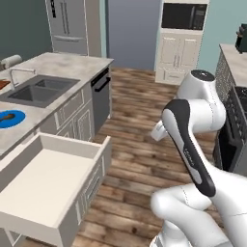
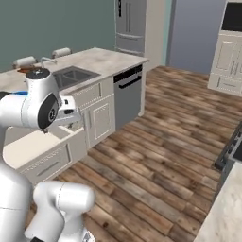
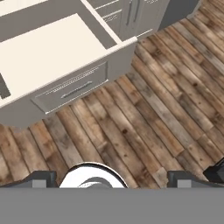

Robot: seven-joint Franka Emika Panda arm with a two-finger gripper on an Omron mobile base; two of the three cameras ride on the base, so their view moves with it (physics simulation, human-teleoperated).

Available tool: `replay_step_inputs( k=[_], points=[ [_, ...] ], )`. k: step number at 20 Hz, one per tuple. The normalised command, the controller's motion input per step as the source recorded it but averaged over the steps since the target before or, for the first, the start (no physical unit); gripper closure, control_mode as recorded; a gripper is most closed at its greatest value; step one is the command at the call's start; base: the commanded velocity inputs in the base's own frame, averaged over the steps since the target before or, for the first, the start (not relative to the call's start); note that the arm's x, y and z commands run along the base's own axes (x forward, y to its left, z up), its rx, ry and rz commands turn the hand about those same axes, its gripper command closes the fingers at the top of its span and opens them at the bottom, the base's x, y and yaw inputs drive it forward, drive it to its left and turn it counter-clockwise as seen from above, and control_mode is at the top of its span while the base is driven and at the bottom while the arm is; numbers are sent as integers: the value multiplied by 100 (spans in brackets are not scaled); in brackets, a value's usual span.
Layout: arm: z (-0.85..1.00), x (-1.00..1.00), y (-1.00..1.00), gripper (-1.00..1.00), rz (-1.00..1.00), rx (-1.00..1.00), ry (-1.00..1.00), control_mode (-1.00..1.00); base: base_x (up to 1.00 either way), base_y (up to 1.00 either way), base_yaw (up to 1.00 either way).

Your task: Pick up the knife from the drawer and place it on the cutting board. Then place the meat from the plate to the cutting board.

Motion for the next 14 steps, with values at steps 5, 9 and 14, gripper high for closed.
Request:
replay_step_inputs(
  k=[5,9,14],
  points=[
    [0,0,0,-100,0,0,0,100,95,100,-14],
    [0,0,0,-100,0,0,0,100,73,0,-3],
    [0,0,0,-100,0,0,0,100,36,-100,5]
  ],
)
